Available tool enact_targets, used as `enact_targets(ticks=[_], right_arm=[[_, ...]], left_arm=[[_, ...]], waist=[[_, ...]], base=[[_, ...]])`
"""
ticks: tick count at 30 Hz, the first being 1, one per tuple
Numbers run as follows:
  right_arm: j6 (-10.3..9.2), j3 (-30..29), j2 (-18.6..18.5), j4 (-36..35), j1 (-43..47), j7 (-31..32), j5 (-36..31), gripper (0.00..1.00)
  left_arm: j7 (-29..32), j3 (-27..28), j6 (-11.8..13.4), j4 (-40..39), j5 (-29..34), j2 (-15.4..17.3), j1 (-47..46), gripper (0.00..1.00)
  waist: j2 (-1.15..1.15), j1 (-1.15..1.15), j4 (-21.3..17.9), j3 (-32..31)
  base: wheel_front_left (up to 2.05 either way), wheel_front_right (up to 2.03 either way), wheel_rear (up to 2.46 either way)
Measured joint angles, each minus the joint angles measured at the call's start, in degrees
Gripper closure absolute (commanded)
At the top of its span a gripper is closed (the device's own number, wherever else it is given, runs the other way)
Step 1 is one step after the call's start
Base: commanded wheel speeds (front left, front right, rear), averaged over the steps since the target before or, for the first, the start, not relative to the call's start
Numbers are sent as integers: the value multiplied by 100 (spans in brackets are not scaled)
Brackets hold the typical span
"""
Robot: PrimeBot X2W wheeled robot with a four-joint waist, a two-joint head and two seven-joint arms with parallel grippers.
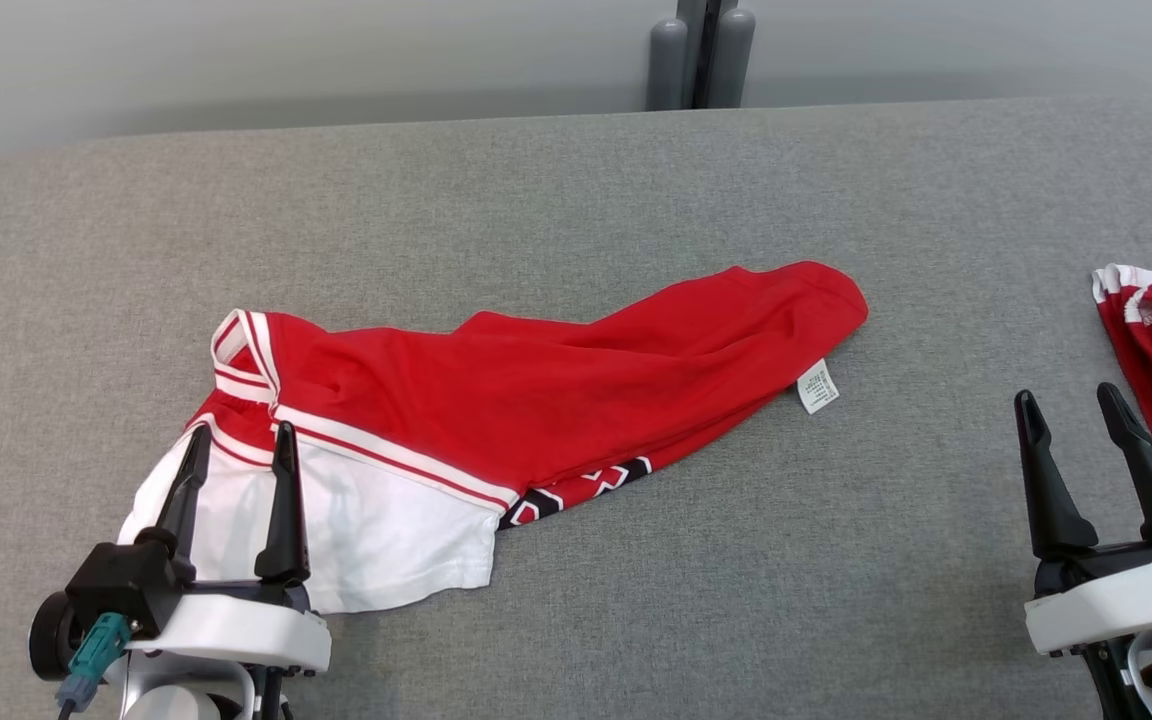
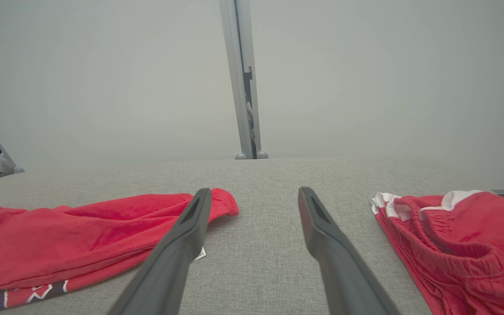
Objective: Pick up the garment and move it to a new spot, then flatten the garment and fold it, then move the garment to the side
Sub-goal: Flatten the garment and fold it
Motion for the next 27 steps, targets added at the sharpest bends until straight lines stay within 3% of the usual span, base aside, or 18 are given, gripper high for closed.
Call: enact_targets(ticks=[16, 27], right_arm=[[0, -90, 156, -436, 157, 197, -58, 0], [0, -55, 253, -328, 255, 212, -12, 0]], left_arm=[[162, -71, 55, -121, -71, 35, 98, 0], [286, -171, -59, 335, -413, 3, 603, 0]], waist=[[0, 0, -7, 73], [0, 0, 151, 32]], base=[[0, 0, 0], [0, 0, 0]])
